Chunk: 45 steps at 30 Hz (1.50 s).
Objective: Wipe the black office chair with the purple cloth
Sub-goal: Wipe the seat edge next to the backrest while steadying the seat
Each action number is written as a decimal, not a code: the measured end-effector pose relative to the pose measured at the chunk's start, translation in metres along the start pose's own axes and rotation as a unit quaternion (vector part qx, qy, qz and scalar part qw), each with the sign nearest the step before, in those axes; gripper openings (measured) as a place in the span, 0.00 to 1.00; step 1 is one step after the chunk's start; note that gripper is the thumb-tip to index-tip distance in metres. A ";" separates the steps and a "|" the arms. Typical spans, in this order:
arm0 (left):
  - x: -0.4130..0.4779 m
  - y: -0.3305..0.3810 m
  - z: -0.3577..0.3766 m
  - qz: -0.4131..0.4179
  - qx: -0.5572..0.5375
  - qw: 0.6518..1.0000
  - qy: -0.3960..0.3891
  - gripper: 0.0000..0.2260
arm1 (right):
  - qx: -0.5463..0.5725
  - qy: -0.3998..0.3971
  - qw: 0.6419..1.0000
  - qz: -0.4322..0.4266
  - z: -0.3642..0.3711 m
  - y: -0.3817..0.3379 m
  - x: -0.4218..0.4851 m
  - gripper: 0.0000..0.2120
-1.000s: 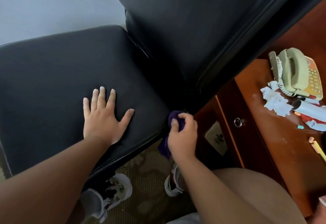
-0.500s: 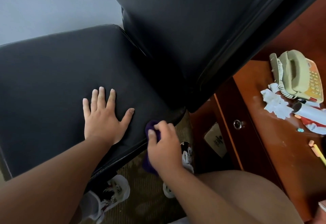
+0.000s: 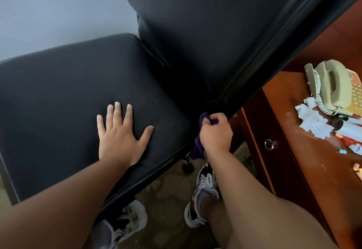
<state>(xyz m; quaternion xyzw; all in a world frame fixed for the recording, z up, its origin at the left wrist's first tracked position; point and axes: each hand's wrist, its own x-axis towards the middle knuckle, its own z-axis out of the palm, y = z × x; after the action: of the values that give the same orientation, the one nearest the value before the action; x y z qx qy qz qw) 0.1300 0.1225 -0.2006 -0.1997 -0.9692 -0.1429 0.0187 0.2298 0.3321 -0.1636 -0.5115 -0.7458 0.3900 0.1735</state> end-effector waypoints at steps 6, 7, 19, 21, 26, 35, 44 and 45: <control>0.000 -0.002 0.000 0.006 0.010 1.000 0.002 0.42 | -0.180 -0.085 0.961 -0.191 0.001 0.002 -0.041 0.04; 0.000 -0.003 -0.001 0.008 0.014 1.000 0.000 0.42 | -0.188 -0.104 0.952 -0.218 0.003 0.004 -0.051 0.05; 0.000 -0.011 -0.003 0.021 0.011 1.000 -0.008 0.42 | -0.183 -0.023 0.966 -0.182 -0.010 0.018 -0.010 0.06; 0.000 -0.008 -0.003 0.014 0.015 1.000 -0.012 0.42 | -0.164 -0.008 0.971 -0.176 -0.004 0.022 -0.004 0.05; 0.000 -0.002 -0.001 0.003 0.028 0.999 -0.020 0.40 | -0.148 0.014 0.972 -0.180 0.019 0.028 -0.048 0.06; -0.001 0.008 -0.010 -0.008 0.064 0.996 -0.065 0.40 | -0.157 -0.124 0.916 -0.349 0.027 0.038 -0.116 0.09; -0.016 -0.028 -0.076 0.078 0.078 0.968 -0.226 0.33 | -0.095 -0.105 0.971 -0.192 0.002 0.027 -0.074 0.13; -0.026 -0.035 -0.082 0.065 0.087 0.967 -0.231 0.33 | -0.071 -0.102 0.978 -0.167 0.005 0.026 -0.074 0.11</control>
<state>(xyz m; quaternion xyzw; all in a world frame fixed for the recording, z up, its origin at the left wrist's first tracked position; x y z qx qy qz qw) 0.1385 0.0581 -0.1337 -0.2873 -0.9410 -0.0066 -0.1788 0.2738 0.2677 -0.1761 -0.3487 -0.8603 0.3513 0.1223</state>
